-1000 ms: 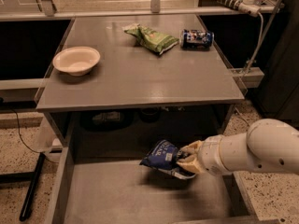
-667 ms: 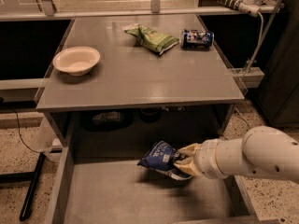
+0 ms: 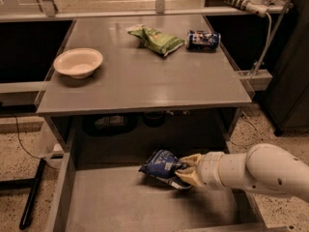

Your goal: Place blue chip bag into top drawer

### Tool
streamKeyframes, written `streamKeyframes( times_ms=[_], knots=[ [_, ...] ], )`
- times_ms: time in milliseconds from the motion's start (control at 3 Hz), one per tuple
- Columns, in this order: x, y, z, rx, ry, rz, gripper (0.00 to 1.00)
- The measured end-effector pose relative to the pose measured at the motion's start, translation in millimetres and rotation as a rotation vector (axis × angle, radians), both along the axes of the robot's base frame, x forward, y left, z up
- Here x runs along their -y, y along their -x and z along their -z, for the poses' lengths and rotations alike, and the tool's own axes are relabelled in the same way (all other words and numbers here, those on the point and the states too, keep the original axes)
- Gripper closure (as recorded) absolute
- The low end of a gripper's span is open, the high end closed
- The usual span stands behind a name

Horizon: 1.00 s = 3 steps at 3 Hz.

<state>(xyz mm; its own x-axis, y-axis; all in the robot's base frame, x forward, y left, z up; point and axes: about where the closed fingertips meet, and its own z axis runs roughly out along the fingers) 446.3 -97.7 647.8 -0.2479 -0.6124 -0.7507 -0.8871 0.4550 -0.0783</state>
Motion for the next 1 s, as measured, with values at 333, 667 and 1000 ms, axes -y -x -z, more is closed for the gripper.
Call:
streamKeyframes(
  times_ms=[333, 667, 1000],
  knots=[
    [-0.3, 0.1, 1.8, -0.003, -0.003, 0.000, 0.81],
    [-0.4, 0.1, 1.8, -0.003, -0.003, 0.000, 0.58],
    [-0.4, 0.1, 1.8, -0.003, -0.003, 0.000, 0.35]
  ],
)
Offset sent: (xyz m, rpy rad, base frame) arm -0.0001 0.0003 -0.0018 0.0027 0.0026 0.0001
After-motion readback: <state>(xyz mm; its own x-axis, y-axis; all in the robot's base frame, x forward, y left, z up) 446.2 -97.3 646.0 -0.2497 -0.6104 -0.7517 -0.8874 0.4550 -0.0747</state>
